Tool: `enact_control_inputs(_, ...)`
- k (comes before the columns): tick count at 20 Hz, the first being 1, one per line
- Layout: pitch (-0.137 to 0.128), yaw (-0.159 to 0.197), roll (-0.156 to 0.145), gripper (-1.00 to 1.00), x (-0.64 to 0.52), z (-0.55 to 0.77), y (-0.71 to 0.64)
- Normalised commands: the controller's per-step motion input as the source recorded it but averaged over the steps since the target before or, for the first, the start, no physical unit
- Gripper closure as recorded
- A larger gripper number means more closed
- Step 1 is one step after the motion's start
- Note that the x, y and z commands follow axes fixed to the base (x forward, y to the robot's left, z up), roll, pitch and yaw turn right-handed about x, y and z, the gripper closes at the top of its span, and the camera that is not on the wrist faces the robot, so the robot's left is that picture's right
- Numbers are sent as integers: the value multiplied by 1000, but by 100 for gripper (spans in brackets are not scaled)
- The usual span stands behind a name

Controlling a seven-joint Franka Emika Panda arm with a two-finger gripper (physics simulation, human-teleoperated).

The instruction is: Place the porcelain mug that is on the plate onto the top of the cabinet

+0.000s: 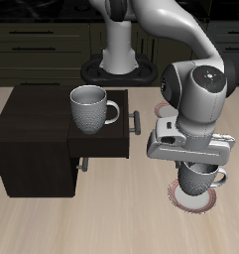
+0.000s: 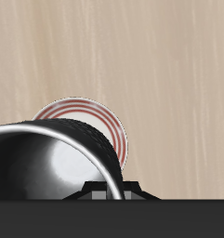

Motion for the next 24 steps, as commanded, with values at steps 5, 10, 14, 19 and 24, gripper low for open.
enact_control_inputs(5, -68, 2, 27, 100, -209, 607, 125)
enact_control_inputs(10, -46, 21, -8, 100, -284, 601, 54)
enact_control_inputs(14, -62, 38, 53, 100, -443, 556, 100)
enact_control_inputs(19, -45, 10, 15, 100, -443, 489, 8)
enact_control_inputs(24, -71, 68, 59, 100, -584, 498, 79)
